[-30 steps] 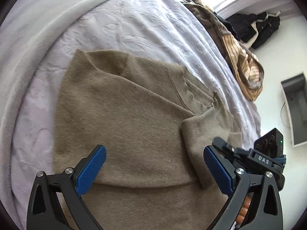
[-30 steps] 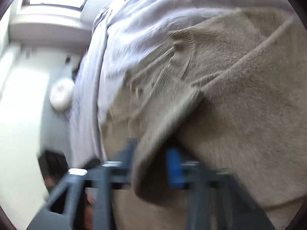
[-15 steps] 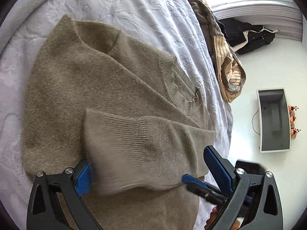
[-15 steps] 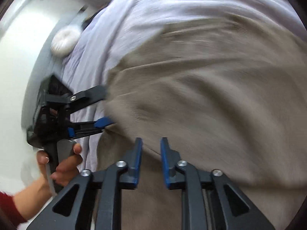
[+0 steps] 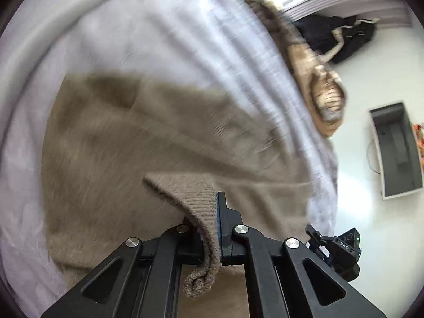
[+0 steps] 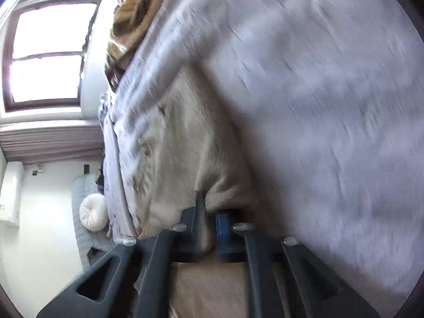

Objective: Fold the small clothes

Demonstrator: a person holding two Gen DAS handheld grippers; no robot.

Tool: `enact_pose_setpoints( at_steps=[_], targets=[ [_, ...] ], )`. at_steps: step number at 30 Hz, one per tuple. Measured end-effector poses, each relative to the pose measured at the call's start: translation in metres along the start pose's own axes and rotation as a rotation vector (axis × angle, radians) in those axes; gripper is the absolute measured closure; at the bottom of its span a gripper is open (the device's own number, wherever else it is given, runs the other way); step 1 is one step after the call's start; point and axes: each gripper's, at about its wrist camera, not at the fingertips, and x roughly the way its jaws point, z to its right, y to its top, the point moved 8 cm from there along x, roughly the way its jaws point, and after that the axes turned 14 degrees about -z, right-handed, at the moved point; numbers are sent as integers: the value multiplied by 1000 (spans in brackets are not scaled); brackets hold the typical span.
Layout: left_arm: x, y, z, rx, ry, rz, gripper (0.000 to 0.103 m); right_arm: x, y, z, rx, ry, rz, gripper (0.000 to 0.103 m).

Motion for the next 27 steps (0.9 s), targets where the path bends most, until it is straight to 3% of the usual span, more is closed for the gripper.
enact_pose_setpoints(
  at_steps=[3, 5, 9, 11, 12, 13, 15, 18, 20, 21, 23, 25, 27],
  targets=[
    [-7, 11, 12, 51, 3, 34, 97, -12, 10, -20, -86, 8, 53, 97],
    [2, 12, 2, 43, 38, 8, 97, -12, 12, -16, -102, -28, 45, 97],
    [23, -10, -34, 0, 114, -78, 97, 9, -4, 12, -123, -196, -131, 91],
    [25, -18, -42, -1, 113, -88, 97, 1, -14, 5, -192, -240, -141, 84],
    [25, -19, -44, -5, 108, -86, 97, -8, -16, -3, -238, -251, -119, 75],
    [25, -19, -45, -9, 106, -84, 97, -18, -16, -12, -278, -246, -88, 60],
    [26, -17, -45, -8, 119, -79, 97, -30, -4, -21, -309, -256, -35, 51],
    [25, -13, -38, 3, 154, -82, 97, -16, 22, -17, -269, -288, -75, 52],
    [20, -8, -25, 33, 168, -72, 97, 8, 34, -7, -209, -310, -141, 86],
    [15, -5, -19, 69, 195, -54, 97, 16, 36, -9, -206, -314, -157, 94],
    [15, -4, -19, 114, 269, -44, 97, 15, 38, -7, -277, -406, -135, 94],
    [19, -6, -36, 104, 337, -84, 97, 18, 35, -4, -335, -479, -130, 94],
    [16, -12, -50, 84, 346, -92, 97, 18, 36, 2, -322, -474, -122, 94]
  ],
)
